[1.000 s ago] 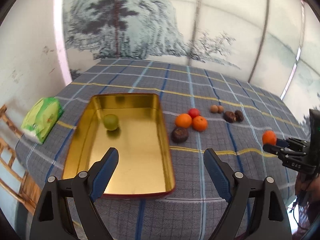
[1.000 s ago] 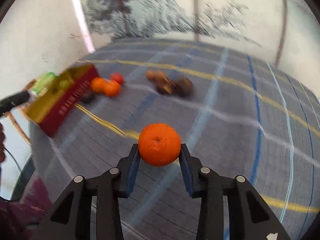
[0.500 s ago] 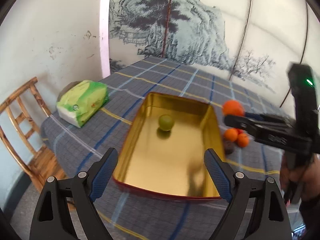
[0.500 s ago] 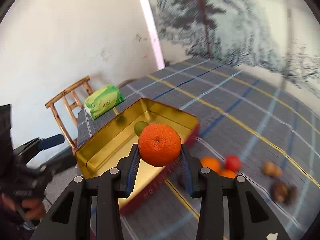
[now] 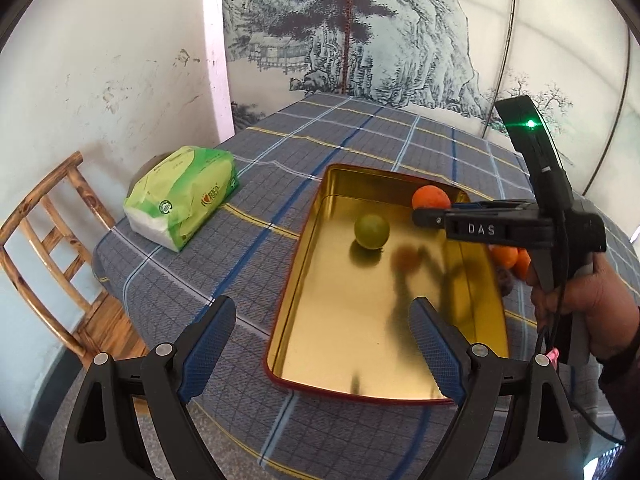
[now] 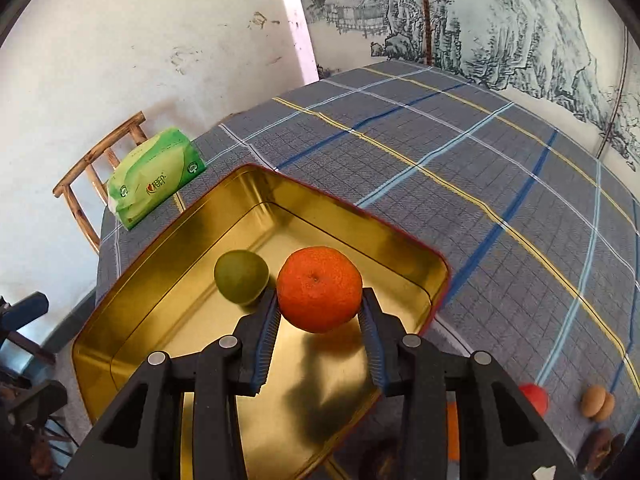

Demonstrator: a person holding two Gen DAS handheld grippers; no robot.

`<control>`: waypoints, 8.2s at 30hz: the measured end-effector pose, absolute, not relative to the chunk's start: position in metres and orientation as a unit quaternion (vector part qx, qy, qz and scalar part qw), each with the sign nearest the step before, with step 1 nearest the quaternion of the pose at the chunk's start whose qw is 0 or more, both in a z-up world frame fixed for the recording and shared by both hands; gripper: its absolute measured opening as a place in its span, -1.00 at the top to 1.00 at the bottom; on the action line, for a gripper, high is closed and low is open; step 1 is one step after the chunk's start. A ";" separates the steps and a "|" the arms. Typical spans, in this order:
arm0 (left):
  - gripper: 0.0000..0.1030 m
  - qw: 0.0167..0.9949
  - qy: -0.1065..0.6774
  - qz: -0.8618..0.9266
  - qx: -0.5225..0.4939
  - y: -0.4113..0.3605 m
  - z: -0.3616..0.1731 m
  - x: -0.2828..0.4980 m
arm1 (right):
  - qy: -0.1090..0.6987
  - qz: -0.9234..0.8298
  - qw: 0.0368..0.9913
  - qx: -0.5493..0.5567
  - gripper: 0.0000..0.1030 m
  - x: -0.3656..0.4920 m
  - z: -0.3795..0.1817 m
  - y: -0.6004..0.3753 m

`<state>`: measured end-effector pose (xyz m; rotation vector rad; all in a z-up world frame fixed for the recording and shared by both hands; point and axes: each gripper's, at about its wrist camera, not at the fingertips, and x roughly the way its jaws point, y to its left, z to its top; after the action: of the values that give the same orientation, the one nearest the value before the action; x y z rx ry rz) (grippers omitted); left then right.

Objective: Organize fruits
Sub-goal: 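Lower the tangerine into the tin beside the green citrus and open the right gripper, then grasp a dark brown round fruit with the right gripper, then grasp another tangerine with the left gripper while the right holds the brown fruit, then carry the tangerine over the gold tin with the left gripper, then lower the tangerine into the tin and open the left gripper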

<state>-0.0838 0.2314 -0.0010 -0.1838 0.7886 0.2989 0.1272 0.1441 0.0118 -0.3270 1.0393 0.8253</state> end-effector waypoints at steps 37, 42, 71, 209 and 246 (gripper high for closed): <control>-0.89 0.927 0.363 0.083 -0.039 0.187 0.009 -0.086 | 0.472 0.373 0.793 -0.101 0.11 0.073 0.017 0.018; -0.89 0.927 0.364 0.083 -0.029 0.185 0.009 -0.084 | 0.482 0.359 0.792 -0.106 0.11 0.085 0.004 0.034; -0.89 0.925 0.375 0.049 0.041 0.127 0.010 -0.072 | 0.450 0.117 0.882 -0.075 0.34 0.083 0.039 -0.195; 0.26 0.878 0.468 0.084 -0.048 0.210 -0.051 -0.009 | 0.453 0.092 0.886 -0.033 0.31 0.095 0.023 -0.249; 0.22 0.889 0.449 0.083 -0.029 0.211 -0.051 0.005 | 0.453 0.091 0.886 -0.036 0.32 0.095 0.023 -0.247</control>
<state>0.0050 0.2110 -0.0509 -0.0596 0.9324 0.1719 0.0946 -0.2465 0.0229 -0.0753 0.9421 0.1898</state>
